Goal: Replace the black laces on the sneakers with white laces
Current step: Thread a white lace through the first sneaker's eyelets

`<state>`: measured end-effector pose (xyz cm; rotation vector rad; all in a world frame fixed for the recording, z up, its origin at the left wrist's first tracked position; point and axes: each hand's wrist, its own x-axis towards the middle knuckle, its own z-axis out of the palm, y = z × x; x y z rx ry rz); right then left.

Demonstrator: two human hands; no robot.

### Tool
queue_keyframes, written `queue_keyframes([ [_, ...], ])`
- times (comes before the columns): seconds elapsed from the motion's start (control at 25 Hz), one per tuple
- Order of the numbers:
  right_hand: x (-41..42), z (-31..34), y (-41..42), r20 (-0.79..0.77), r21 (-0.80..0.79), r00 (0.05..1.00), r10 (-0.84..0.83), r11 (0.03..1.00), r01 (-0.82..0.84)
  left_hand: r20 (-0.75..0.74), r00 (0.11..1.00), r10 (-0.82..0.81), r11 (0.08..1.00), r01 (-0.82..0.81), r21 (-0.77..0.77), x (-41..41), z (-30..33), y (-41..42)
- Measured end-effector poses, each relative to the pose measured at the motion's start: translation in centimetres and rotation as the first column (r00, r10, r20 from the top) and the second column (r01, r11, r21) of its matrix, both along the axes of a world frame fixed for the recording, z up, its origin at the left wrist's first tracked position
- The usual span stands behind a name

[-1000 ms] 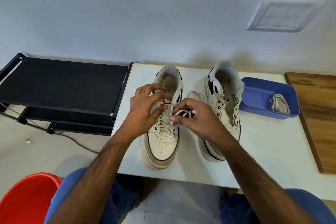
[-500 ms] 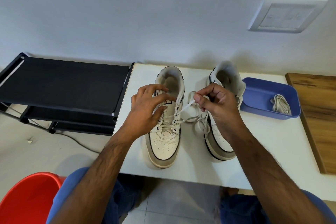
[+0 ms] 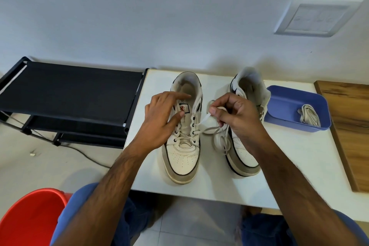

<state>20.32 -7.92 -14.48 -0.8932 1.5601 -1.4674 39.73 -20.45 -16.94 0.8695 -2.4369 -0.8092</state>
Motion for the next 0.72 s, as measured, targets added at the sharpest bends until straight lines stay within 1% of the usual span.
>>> queue_keyframes([
  [0.04,0.2,-0.1,-0.1,-0.027,0.028,1.0,0.005,1.0,-0.004,-0.006,1.0,0.017,1.0,-0.017,0.026,-0.2,0.0,0.2],
  [0.12,0.6,-0.3,-0.2,-0.057,0.068,0.998,0.005,0.998,-0.001,0.03,0.999,0.036,0.999,-0.036,0.014,-0.6,-0.1,0.5],
  [0.28,0.2,-0.1,-0.1,-0.08,0.07,0.996,-0.028,0.997,0.034,0.048,0.998,0.042,0.999,-0.041,-0.022,-0.8,-0.4,0.7],
  [0.48,-0.7,0.4,0.5,0.031,0.044,0.995,-0.1,0.994,0.098,0.067,0.997,0.033,0.999,-0.03,-0.041,-0.8,-0.5,0.8],
  [0.64,-0.5,0.5,0.5,0.125,0.03,0.99,-0.071,0.997,0.068,0.083,0.996,0.016,0.998,-0.011,-0.061,-0.8,-0.6,0.7],
  [0.72,-0.8,0.8,0.6,0.105,0.064,0.994,-0.04,0.997,0.033,0.086,0.996,0.012,0.998,-0.006,-0.069,-0.6,-0.5,0.6],
])
